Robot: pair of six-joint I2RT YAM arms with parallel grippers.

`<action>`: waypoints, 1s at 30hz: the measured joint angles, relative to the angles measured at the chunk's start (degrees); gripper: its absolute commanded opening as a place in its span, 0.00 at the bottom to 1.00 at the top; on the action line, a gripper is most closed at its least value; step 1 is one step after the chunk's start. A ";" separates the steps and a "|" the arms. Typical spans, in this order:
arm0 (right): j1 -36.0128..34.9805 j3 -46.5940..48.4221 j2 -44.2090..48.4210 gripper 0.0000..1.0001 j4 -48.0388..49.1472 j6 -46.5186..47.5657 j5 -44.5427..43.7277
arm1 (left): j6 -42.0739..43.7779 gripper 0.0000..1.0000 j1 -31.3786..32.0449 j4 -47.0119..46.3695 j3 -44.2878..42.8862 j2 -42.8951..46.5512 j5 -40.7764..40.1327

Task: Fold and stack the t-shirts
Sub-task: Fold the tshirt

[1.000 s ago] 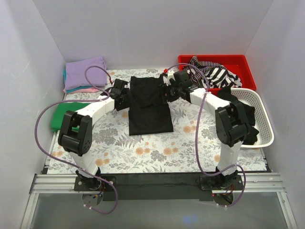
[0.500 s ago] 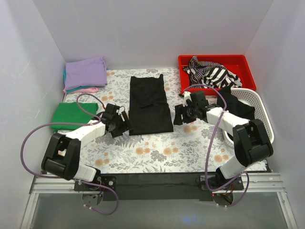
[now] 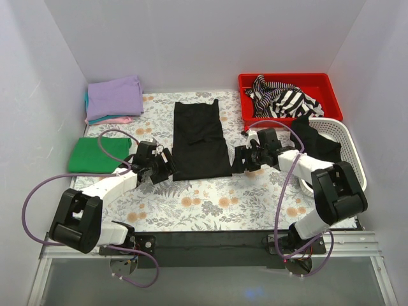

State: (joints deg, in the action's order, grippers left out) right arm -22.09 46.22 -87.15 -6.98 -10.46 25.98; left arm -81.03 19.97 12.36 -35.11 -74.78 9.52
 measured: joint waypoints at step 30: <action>0.72 -4.13 -16.57 0.26 23.91 -13.68 18.25 | -4.96 0.53 -0.26 -23.56 7.34 -8.44 12.31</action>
State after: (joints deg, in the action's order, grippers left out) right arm -21.37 42.09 -103.72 16.93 -24.14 44.23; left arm -86.00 19.70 -11.20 -27.77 -83.22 21.82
